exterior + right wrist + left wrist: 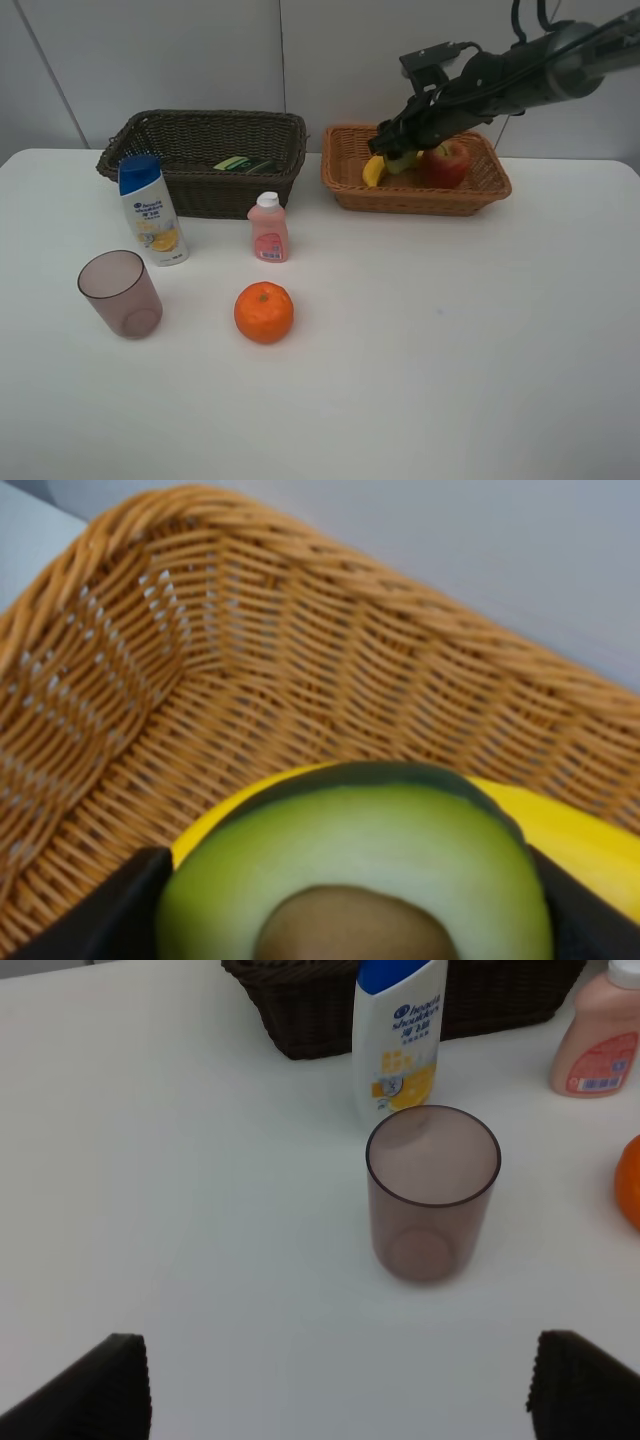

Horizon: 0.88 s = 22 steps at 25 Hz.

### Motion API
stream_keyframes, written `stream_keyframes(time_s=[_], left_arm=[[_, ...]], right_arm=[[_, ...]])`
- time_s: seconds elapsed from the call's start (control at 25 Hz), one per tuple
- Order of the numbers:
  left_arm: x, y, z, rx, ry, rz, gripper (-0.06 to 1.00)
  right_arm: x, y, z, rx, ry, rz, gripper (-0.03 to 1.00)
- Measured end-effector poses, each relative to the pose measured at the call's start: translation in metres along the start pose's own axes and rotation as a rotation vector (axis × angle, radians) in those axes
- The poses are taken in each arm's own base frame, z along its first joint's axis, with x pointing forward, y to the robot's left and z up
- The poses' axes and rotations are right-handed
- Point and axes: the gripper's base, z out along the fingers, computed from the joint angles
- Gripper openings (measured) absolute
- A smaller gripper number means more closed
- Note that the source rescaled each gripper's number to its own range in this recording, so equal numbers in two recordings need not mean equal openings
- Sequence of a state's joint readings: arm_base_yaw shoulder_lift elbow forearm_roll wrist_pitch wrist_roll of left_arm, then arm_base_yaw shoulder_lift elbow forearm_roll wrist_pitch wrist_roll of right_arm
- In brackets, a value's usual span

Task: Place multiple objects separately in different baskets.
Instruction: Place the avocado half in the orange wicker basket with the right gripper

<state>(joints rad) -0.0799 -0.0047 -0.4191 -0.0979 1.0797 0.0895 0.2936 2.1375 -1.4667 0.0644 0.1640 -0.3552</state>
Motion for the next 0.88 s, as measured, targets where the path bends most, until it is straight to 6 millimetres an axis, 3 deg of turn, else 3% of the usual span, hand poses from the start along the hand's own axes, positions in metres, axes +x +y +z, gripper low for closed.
stream_keyframes(time_s=[0.76, 0.8, 0.88], left_arm=[[0.0, 0.0, 0.0, 0.0, 0.0, 0.0, 1.0], [0.0, 0.0, 0.0, 0.0, 0.0, 0.0, 1.0], [0.0, 0.0, 0.0, 0.0, 0.0, 0.0, 1.0]], right_arm=[[0.0019, 0.0005, 0.0023, -0.001, 0.005, 0.004, 0.51], [0.0019, 0.0005, 0.0023, -0.001, 0.005, 0.004, 0.54], [0.0018, 0.0005, 0.0023, -0.001, 0.004, 0.004, 0.72]])
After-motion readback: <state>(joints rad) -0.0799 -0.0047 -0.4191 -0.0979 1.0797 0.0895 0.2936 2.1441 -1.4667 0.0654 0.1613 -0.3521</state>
